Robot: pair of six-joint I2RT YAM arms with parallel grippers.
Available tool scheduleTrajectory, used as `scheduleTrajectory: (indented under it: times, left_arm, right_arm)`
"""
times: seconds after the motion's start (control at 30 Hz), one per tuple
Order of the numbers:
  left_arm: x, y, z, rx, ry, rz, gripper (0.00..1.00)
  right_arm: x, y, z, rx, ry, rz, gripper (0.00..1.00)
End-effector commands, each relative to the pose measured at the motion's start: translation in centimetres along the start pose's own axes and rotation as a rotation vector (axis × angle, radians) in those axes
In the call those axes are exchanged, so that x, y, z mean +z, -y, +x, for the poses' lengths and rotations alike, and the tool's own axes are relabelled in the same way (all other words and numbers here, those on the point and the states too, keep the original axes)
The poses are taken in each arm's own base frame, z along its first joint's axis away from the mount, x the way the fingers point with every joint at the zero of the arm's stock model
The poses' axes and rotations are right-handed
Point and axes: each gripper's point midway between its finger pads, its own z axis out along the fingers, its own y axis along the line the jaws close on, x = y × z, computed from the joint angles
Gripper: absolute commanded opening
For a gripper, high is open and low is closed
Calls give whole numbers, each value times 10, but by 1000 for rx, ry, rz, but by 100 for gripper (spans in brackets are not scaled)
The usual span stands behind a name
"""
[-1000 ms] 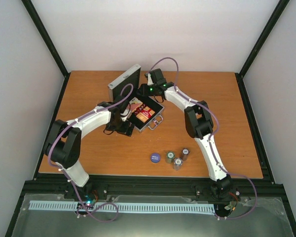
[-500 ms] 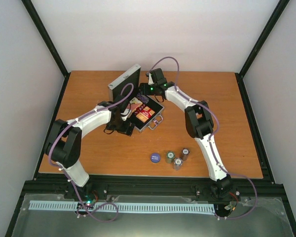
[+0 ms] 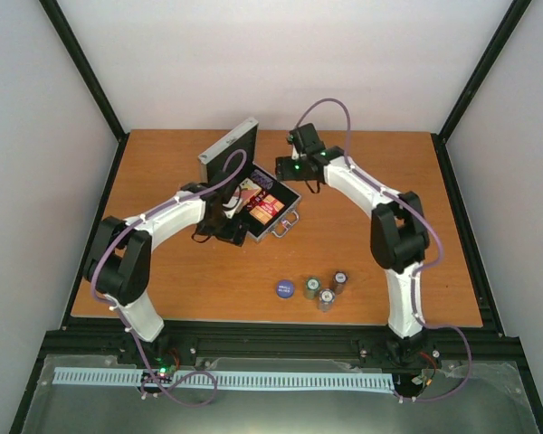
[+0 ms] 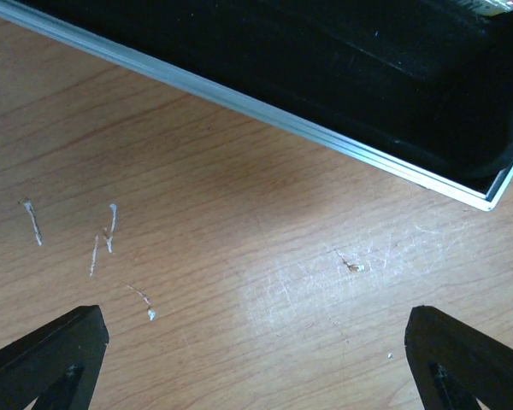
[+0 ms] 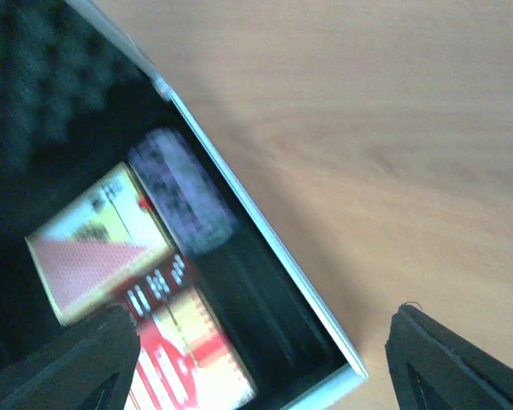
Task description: Pack up texas hold em set
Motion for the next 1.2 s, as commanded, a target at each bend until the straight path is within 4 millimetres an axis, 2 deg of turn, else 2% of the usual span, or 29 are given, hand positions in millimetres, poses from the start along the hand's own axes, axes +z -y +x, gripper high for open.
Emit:
scheduleTrajectory:
  times: [0.0, 0.13, 0.23, 0.33, 0.53, 0.87, 1.07, 1.17]
  left_arm:
    - [-5, 0, -15, 14, 29, 6, 98]
    - [-3, 1, -19, 12, 33, 9, 98]
    - [-1, 3, -21, 4, 31, 21, 98]
    - [4, 4, -21, 2, 21, 25, 98]
    - [8, 2, -23, 11, 8, 11, 98]
    - [10, 0, -20, 7, 6, 2, 98]
    - [6, 0, -22, 11, 18, -2, 98]
    - [5, -1, -23, 13, 22, -3, 98]
  right_arm:
    - [-35, 45, 78, -31, -201, 211, 80]
    - [-71, 75, 155, -26, -334, 313, 80]
    - [-95, 87, 213, -1, -427, 337, 80]
    - [-116, 90, 239, 24, -441, 351, 80]
    - [-138, 87, 266, 34, -468, 323, 79]
    - [-148, 78, 311, 27, -596, 253, 70]
    - [-147, 73, 315, 31, -624, 242, 48]
    - [-148, 68, 315, 35, -637, 228, 30]
